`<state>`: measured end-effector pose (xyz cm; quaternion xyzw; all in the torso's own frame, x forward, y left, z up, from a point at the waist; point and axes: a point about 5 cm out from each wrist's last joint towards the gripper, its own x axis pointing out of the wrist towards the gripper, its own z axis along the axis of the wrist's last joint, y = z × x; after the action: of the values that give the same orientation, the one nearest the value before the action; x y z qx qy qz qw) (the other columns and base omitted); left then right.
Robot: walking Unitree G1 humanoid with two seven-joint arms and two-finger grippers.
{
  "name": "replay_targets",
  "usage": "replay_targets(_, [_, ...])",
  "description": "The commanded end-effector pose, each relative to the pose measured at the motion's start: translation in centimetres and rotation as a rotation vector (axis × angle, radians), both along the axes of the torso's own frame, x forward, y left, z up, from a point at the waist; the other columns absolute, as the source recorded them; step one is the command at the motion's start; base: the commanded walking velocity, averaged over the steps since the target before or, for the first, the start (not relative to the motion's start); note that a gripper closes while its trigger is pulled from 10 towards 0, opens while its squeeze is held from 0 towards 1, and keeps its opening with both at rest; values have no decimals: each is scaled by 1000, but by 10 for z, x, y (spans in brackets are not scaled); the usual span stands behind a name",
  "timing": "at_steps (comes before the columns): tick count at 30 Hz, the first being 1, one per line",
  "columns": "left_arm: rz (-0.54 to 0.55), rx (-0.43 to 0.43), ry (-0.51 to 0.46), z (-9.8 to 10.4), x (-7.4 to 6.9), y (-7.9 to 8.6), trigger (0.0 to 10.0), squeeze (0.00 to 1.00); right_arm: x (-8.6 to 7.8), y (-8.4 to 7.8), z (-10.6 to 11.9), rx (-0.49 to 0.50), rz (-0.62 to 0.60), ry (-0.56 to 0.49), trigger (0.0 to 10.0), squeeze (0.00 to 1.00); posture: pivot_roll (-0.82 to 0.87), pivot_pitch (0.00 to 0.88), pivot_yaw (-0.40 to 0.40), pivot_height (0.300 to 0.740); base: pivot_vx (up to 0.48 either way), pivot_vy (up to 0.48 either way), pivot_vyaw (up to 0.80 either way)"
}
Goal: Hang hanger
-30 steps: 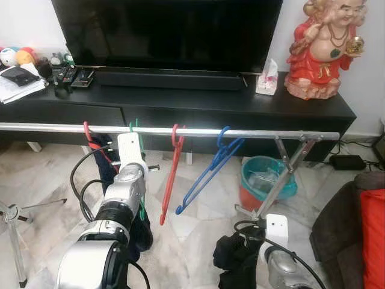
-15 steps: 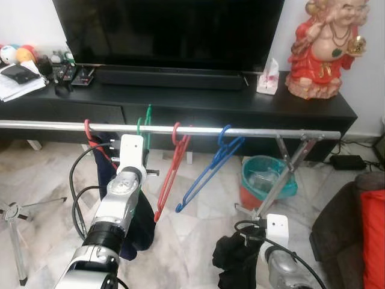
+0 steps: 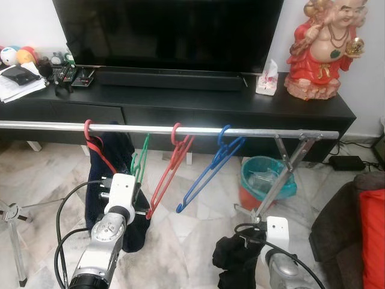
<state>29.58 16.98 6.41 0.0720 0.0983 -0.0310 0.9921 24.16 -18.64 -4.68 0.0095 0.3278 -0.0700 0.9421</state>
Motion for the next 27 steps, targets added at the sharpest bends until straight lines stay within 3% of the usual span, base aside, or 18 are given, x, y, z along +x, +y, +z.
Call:
replay_targets(1, [5, -9, 12, -5, 0, -2, 10000, 0, 4, -4, 5, -8, -10, -37, 10000, 0, 73, 0, -15, 740, 0, 0, 0])
replay_targets(27, [46, -36, 12, -7, 4, -3, 10000, 0, 13, -7, 12, -13, -29, -83, 10000, 0, 71, 0, -22, 740, 0, 31, 0])
